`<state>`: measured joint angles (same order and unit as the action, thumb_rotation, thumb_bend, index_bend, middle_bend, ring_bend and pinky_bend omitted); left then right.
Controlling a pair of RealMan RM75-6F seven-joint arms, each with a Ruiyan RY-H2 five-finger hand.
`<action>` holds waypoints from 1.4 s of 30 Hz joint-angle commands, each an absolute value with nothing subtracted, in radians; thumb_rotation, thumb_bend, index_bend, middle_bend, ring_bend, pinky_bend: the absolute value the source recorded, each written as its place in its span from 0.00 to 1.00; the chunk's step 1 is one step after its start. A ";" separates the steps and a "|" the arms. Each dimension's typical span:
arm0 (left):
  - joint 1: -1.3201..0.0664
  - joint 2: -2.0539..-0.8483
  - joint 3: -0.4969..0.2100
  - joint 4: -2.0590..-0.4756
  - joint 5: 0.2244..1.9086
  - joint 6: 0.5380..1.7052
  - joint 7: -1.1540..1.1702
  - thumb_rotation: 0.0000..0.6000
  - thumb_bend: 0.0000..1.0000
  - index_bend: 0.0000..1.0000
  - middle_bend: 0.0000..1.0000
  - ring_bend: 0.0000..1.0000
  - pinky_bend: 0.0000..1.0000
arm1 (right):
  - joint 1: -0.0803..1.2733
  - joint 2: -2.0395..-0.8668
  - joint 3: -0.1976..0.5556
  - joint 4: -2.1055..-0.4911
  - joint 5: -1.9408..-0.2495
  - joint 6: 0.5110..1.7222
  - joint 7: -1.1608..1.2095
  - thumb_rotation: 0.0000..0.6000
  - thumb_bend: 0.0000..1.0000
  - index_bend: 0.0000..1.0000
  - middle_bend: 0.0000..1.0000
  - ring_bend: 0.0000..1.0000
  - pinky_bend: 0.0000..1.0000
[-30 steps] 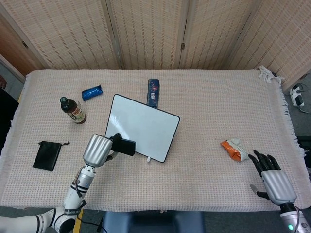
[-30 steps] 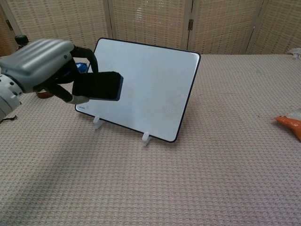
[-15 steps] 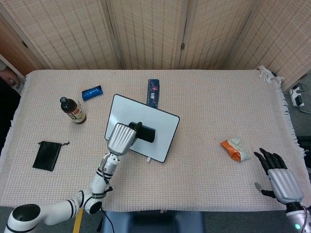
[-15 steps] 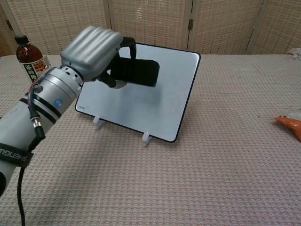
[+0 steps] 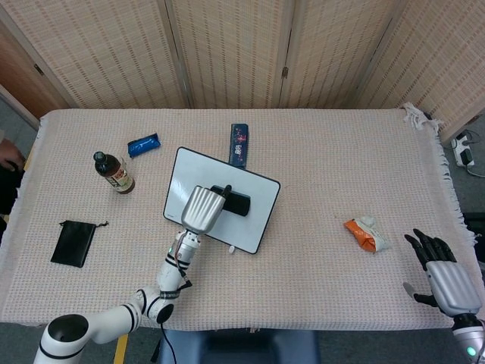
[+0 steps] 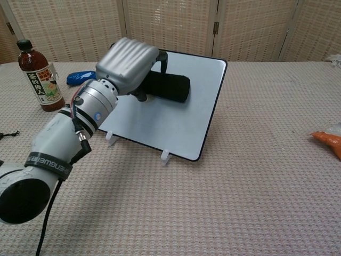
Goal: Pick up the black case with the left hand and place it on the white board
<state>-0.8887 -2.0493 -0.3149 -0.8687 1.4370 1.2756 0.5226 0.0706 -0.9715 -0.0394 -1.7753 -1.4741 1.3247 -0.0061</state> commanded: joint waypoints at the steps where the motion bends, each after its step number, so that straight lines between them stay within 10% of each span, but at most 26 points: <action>1: -0.891 -2.054 -0.311 -0.862 1.431 1.271 0.523 1.00 0.43 0.63 1.00 0.99 1.00 | 0.067 -0.970 -0.040 -1.776 -1.477 1.329 -0.004 1.00 0.32 0.00 0.00 0.00 0.00; 22: -0.856 -2.005 -0.296 -1.003 1.356 1.243 0.658 1.00 0.32 0.27 1.00 0.99 1.00 | 0.052 -0.969 -0.044 -1.778 -1.502 1.358 -0.004 1.00 0.32 0.00 0.00 0.00 0.00; 35: -0.603 -1.677 -0.171 -1.527 1.317 1.396 0.782 1.00 0.23 0.07 1.00 0.87 1.00 | 0.044 -0.979 -0.066 -1.781 -1.559 1.374 -0.035 1.00 0.32 0.00 0.00 0.00 0.00; 38: -0.483 -1.540 -0.068 -1.676 1.370 1.491 0.712 1.00 0.23 0.06 0.85 0.65 0.88 | 0.042 -0.986 -0.074 -1.781 -1.576 1.376 -0.050 1.00 0.32 0.00 0.00 0.00 0.00; 42: -0.340 -1.389 0.079 -1.767 1.457 1.598 0.568 1.00 0.23 0.07 0.42 0.28 0.37 | 0.045 -0.997 -0.082 -1.782 -1.597 1.370 -0.075 1.00 0.32 0.00 0.00 0.00 0.00</action>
<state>-0.4658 -1.5171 -0.0436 -1.6753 1.3845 1.4904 0.6813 0.0441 -0.9942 -0.0794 -1.7818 -1.5927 1.3714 -0.0708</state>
